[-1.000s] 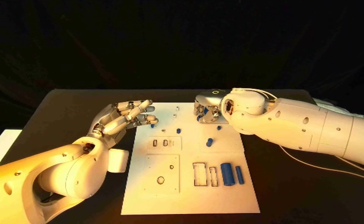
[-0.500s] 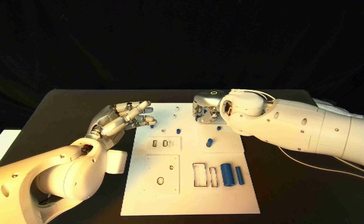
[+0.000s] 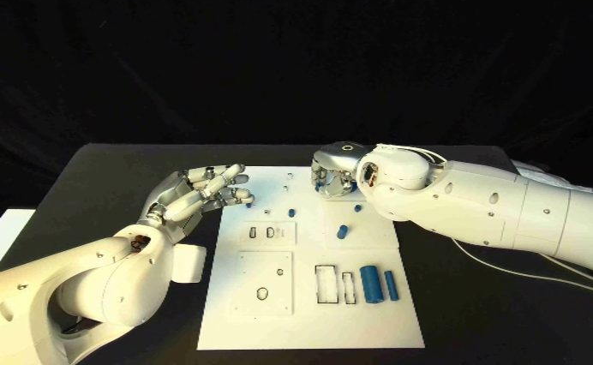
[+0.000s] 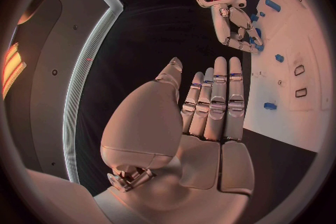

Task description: Assemble the parts on the task board

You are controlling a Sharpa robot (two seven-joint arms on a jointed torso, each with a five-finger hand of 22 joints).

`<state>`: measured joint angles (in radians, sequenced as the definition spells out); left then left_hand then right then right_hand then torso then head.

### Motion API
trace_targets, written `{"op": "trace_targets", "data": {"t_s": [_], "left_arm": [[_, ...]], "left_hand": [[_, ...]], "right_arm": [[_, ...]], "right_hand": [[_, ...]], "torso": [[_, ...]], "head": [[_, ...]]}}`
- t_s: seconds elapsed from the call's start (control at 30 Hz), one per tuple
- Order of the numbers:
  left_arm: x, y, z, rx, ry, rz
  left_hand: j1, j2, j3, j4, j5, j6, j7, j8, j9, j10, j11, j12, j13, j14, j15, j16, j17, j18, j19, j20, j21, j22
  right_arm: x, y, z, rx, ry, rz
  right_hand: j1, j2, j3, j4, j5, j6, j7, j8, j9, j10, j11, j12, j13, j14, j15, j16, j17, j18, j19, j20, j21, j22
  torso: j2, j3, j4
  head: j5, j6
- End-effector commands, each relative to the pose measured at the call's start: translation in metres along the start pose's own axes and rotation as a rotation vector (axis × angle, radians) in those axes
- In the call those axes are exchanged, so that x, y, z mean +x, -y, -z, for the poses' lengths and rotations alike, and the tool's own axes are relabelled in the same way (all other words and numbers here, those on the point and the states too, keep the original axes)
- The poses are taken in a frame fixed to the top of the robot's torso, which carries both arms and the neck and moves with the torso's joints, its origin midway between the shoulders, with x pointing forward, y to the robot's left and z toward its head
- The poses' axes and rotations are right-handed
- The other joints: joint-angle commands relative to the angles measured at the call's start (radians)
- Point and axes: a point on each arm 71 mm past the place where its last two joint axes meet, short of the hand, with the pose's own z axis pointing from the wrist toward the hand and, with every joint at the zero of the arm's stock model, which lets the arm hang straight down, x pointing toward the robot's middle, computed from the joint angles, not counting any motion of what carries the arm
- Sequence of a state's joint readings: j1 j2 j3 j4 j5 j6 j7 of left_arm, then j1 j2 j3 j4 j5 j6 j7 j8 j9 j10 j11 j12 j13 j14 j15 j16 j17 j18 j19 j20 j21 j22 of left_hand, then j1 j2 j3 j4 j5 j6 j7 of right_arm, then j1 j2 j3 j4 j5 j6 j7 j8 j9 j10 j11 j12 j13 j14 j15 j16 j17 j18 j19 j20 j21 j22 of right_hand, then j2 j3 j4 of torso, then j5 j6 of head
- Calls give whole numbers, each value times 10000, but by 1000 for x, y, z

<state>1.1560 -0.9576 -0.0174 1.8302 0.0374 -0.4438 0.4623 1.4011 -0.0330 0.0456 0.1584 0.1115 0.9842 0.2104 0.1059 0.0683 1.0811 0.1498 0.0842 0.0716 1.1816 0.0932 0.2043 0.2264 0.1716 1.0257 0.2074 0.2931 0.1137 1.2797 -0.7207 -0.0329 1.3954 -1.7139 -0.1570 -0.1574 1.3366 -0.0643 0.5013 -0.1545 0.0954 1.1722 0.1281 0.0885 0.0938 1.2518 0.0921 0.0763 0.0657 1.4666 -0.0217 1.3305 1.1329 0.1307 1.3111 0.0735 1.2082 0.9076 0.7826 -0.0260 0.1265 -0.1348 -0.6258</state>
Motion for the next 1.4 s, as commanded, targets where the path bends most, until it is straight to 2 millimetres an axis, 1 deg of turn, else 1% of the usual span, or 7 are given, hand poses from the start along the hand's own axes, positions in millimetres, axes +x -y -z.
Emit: {"op": "trace_targets", "data": {"t_s": [0.03,0.07,0.37,0.63,0.67,1.03,1.4], "left_arm": [[2,1,0,40,-179,115],[2,1,0,40,-177,114],[2,1,0,32,-201,128],[3,1,0,20,-221,162],[3,1,0,18,-225,168],[4,2,0,12,-259,195],[5,3,0,16,-307,209]], "left_hand": [[23,101,-9,-70,-50,-32,49,-37,-7,-34,69,-46,-5,53,44,-59,12,112,62,-17,-42,-10],[23,101,-9,-70,-50,-32,49,-37,-7,-34,69,-46,-5,53,44,-59,12,112,62,-17,-42,-10],[37,109,-7,-87,-51,-36,49,-47,-7,-39,69,-57,-6,58,43,-63,26,112,68,-17,-44,-13],[44,112,-7,-95,-50,-39,50,-52,-7,-44,70,-64,-6,56,44,-68,31,112,69,-17,-46,-14],[44,112,-7,-95,-50,-39,50,-52,-7,-44,70,-64,-6,56,44,-68,31,112,69,-17,-46,-14],[51,115,-7,-107,-51,-42,51,-59,-6,-49,72,-73,-6,51,46,-76,39,111,68,-16,-50,-17],[51,115,-7,-107,-51,-42,51,-59,-6,-49,72,-73,-6,51,46,-76,39,111,68,-16,-50,-17]], "right_arm": [[-5,-4,0,-62,679,52],[-6,-4,0,-71,784,32],[-13,-10,-8,47,1575,-18],[-14,-15,-20,59,1870,58],[-14,-17,-21,48,1886,69],[-13,-28,-36,-31,1968,192],[-9,-31,-44,24,1654,217]], "right_hand": [[188,167,52,18,49,68,-8,13,13,467,-373,-50,78,420,-63,40,-24,-117,62,-21,65,24],[177,157,61,19,55,65,-5,4,13,461,-370,-62,75,417,-62,39,-31,-119,61,-18,78,38],[134,119,119,26,79,32,16,-52,12,415,-348,-120,53,412,-45,66,-6,-119,39,-3,120,69],[129,109,138,24,81,24,22,-67,12,403,-343,-129,48,412,-41,76,4,-120,36,3,136,86],[125,103,144,24,80,22,24,-73,12,398,-340,-132,46,414,-38,84,17,-122,35,5,144,96],[106,99,160,33,77,17,32,-86,13,386,-332,-138,41,415,-30,99,34,-122,29,12,156,105],[73,91,175,52,71,12,39,-104,15,371,-323,-143,36,416,-20,112,46,-124,21,21,176,123]], "torso": [[8,-10,25],[12,-1,19],[24,1,41],[46,-8,84],[45,-10,77],[99,-30,168],[105,-39,177]], "head": [[27,21],[40,33],[121,117],[138,152],[143,149],[133,161],[141,163]]}}
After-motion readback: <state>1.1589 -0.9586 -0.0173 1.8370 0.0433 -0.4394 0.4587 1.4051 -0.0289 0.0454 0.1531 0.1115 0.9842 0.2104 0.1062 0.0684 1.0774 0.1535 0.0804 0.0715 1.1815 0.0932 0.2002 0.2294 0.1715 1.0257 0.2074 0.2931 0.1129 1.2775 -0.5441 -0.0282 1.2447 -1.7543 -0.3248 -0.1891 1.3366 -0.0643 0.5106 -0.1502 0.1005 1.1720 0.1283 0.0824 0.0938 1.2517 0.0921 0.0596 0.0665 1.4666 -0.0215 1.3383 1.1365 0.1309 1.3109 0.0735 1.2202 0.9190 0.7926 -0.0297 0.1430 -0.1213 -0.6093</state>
